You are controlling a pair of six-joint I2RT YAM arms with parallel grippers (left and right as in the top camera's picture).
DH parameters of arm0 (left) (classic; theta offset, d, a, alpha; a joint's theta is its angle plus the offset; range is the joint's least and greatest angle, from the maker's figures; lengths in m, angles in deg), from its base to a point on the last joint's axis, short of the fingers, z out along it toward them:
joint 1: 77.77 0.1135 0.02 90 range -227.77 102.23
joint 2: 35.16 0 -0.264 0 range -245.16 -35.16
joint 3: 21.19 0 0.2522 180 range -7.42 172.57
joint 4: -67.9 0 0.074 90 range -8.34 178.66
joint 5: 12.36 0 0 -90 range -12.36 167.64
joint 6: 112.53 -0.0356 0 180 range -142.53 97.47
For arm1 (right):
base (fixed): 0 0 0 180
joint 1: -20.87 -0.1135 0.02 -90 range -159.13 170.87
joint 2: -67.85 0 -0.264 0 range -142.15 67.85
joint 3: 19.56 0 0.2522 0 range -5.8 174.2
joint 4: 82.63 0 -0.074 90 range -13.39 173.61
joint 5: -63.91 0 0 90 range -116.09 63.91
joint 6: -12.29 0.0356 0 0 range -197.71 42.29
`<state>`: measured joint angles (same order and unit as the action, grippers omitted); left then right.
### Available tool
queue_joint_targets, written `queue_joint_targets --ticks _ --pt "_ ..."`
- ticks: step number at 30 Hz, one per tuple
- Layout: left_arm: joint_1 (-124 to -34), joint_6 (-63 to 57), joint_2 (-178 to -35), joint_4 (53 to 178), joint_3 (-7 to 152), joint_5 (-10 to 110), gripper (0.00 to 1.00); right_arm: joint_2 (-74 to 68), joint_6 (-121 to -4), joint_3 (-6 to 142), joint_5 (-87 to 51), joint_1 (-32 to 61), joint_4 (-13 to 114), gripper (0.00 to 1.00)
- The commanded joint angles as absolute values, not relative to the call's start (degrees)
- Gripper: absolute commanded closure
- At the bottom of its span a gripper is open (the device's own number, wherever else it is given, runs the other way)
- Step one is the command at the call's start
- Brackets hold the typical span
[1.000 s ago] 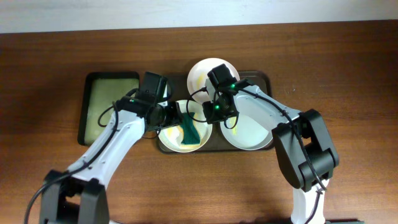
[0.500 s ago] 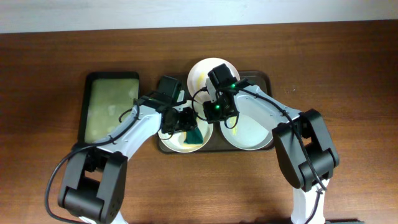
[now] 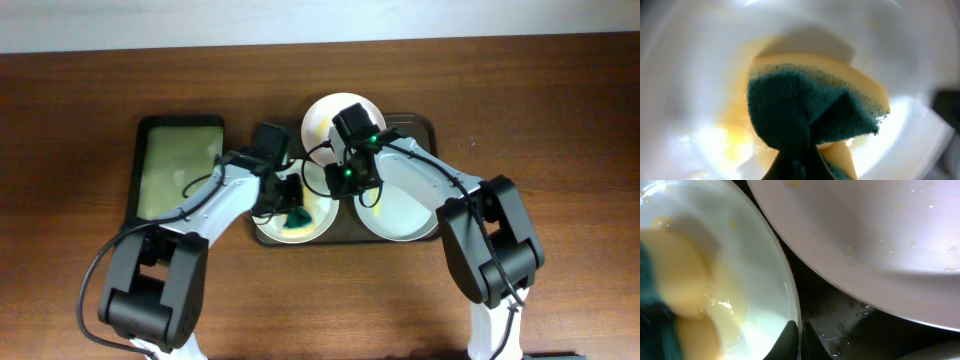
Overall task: Clean dirty plates on tray and stack at the side
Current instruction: 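Scrub the white plate with the sponge in the left gripper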
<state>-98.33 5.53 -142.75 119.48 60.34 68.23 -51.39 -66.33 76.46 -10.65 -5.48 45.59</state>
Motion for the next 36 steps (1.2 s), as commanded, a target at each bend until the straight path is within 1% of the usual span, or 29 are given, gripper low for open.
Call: queue_joint_targets --ticks 1,3,5,9,10,11,13,15,18,21,25,27,32,34,36 --pt "-93.61 4.76 -144.33 122.54 60.28 89.28 1.0 -51.92 -66.7 76.59 -11.8 -5.42 45.52 0.96" --pt "-92.78 4.76 -144.28 122.67 60.47 95.18 1.0 -51.92 -66.72 76.59 -11.8 -5.42 45.54 0.96" --pt "-92.71 4.59 -144.11 123.16 62.07 98.44 1.0 -51.92 -66.72 76.59 -11.8 -5.42 45.57 0.96" --pt "-92.78 4.52 -142.86 128.51 69.52 97.2 1.0 -51.92 -66.72 76.59 -11.8 -5.42 45.57 0.96" --pt "-92.78 4.06 -142.12 129.38 71.42 93.68 1.0 -51.94 -66.7 76.59 -11.8 -5.42 45.61 0.96" --pt "-92.78 1.26 -141.14 129.1 72.45 86.38 1.0 -51.92 -66.7 76.59 -11.78 -5.42 45.74 0.96" --pt "-92.75 -0.35 -140.35 128.47 72.54 73.98 1.0 -51.92 -66.7 76.59 -11.78 -5.42 45.83 0.96" --pt "-92.78 -0.35 -140.48 128.47 72.01 68.13 1.0 -51.92 -66.7 76.59 -11.78 -5.42 45.89 0.96" --pt "-94.04 -0.33 -140.57 127.0 70.0 66.64 1.0 -51.92 -66.7 76.59 -11.78 -5.42 45.96 0.96" --pt "-96.51 -0.31 -140.7 122.11 65.61 66.68 1.0 -51.92 -66.7 76.59 -11.78 -5.42 45.96 0.96" --pt "-96.58 -0.33 -142.73 115.81 60.41 66.99 1.0 -51.92 -66.68 76.59 -11.76 -5.42 45.96 0.96" --pt "-96.47 -0.29 -144.59 115.57 60.1 71.27 1.0 -51.92 -66.7 76.59 -11.76 -5.42 45.94 0.96" --pt "-94.09 -0.27 -144.31 119.2 60.67 92.28 1.0 -51.92 -66.7 76.59 -11.78 -5.42 45.92 0.96" --pt "-93.45 -0.07 -143.34 121.23 62.0 97.37 1.0 -51.94 -66.7 76.59 -11.78 -5.42 45.92 0.96" --pt "-93.48 -0.07 -140.09 121.56 63.93 99.1 1.0 -51.92 -66.7 76.59 -11.78 -5.44 45.92 0.96"
